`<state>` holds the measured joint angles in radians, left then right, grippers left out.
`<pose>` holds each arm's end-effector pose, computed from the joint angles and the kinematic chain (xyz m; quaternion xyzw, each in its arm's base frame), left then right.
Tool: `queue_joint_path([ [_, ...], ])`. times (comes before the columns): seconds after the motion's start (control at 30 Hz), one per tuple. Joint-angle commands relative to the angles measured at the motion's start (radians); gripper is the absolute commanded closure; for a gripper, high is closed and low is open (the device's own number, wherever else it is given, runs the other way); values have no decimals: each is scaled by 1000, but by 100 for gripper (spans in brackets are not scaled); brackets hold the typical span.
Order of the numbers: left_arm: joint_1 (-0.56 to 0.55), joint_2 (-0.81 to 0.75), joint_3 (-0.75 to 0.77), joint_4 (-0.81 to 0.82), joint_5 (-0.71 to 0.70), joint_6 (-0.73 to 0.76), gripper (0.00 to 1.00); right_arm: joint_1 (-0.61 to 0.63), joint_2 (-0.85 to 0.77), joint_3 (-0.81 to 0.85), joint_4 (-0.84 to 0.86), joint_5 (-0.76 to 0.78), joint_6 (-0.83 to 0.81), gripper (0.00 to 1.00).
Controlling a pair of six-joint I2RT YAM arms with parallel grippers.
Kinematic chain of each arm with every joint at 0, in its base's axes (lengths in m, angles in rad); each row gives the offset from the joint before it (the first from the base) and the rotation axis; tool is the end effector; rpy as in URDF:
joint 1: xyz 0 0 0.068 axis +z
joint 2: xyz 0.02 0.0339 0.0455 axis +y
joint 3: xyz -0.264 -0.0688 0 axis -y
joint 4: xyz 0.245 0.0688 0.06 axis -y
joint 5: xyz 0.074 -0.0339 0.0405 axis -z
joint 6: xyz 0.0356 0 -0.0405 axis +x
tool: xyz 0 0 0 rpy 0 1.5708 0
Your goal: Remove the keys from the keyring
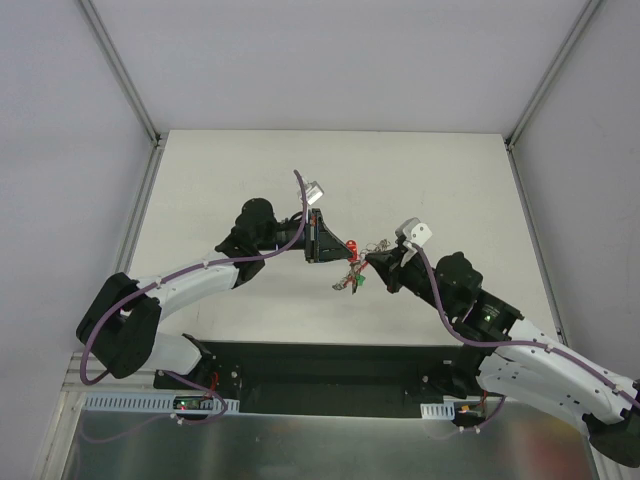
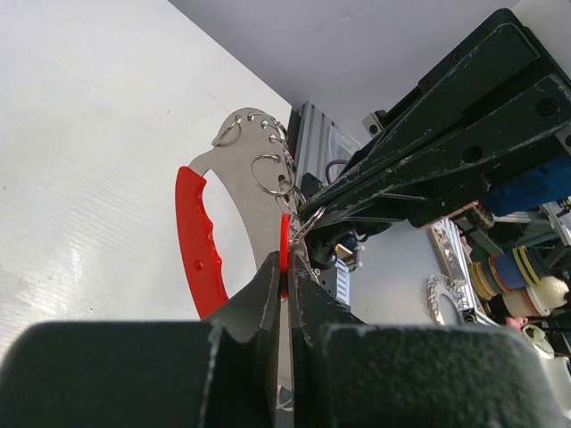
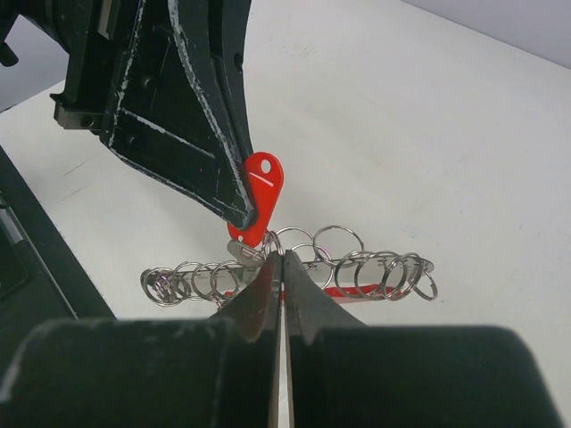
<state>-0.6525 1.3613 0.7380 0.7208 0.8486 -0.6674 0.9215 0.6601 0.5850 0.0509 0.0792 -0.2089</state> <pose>0.2191 -0.2010 0.2869 0.3004 0.6145 -0.6324 0.3637 0.1049 0.1335 0.3142 -0.3596 0.6187 0.2169 0.6640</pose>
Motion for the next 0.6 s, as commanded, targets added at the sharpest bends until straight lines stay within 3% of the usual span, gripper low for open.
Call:
queue_joint_path([
  [0.0,21,-1,18,-23,15,0,100,-9,-8,61,167,93,13,100],
  [0.27,21,-93,-46,-49,-103,15,100,-12,29,45,274,113,23,99],
  [0.57,5,-143,-69,-26,-103,-38,100,-12,47,38,388,45,106,100],
])
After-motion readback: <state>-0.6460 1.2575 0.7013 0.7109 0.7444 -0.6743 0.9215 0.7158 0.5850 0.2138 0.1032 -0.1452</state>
